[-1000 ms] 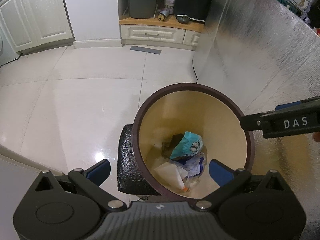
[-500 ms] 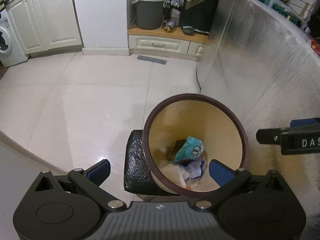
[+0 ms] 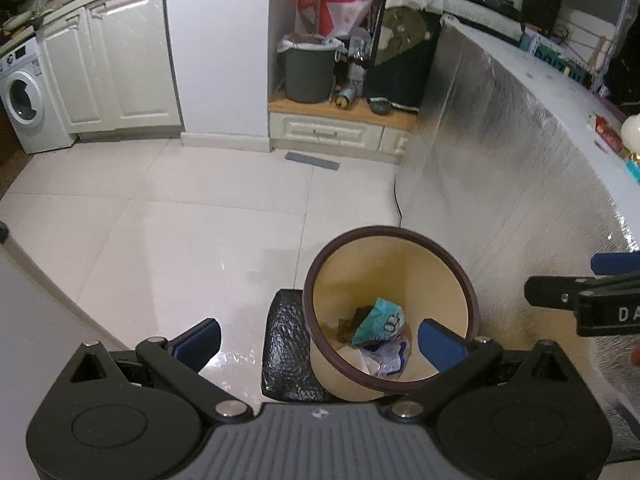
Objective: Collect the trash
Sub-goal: 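Withdraw both tools from the wastebasket back toward the table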
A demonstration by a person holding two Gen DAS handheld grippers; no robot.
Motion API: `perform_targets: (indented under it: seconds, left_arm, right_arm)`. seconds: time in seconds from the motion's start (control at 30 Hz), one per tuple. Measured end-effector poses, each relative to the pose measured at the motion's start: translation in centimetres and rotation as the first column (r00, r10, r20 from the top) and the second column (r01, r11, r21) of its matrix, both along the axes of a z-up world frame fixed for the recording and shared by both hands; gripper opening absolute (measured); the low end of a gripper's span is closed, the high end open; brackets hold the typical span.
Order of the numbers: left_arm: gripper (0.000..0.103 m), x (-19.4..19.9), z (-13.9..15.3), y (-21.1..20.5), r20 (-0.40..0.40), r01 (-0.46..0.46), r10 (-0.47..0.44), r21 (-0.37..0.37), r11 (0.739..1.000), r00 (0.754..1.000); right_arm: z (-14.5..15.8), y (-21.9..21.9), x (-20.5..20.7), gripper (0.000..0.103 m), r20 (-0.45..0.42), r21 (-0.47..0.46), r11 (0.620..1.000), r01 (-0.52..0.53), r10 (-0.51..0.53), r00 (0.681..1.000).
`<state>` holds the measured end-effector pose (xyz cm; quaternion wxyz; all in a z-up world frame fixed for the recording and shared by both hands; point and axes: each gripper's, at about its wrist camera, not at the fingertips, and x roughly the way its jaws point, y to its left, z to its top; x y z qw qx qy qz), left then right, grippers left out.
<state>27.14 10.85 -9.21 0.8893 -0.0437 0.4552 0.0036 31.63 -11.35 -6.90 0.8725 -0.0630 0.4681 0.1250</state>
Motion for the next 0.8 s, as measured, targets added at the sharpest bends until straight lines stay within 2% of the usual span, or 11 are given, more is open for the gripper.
perform_targets:
  seconds: [0.43,0.8]
  left_arm:
    - [0.103,-4.5,3.9,-1.6,0.109,0.0,-0.001,0.007,1.0,0.994]
    - [0.103,-6.7,6.9,-5.5,0.215,0.03,-0.031,0.006,1.0,0.976]
  right_arm:
    - [4.1,-1.7,-5.6,0.103,0.109,0.025,1.0,-0.008,0.005,0.994]
    - [7.7,-7.5,-9.8,0.103,0.219,0.079,0.996,0.036,-0.053,0.974]
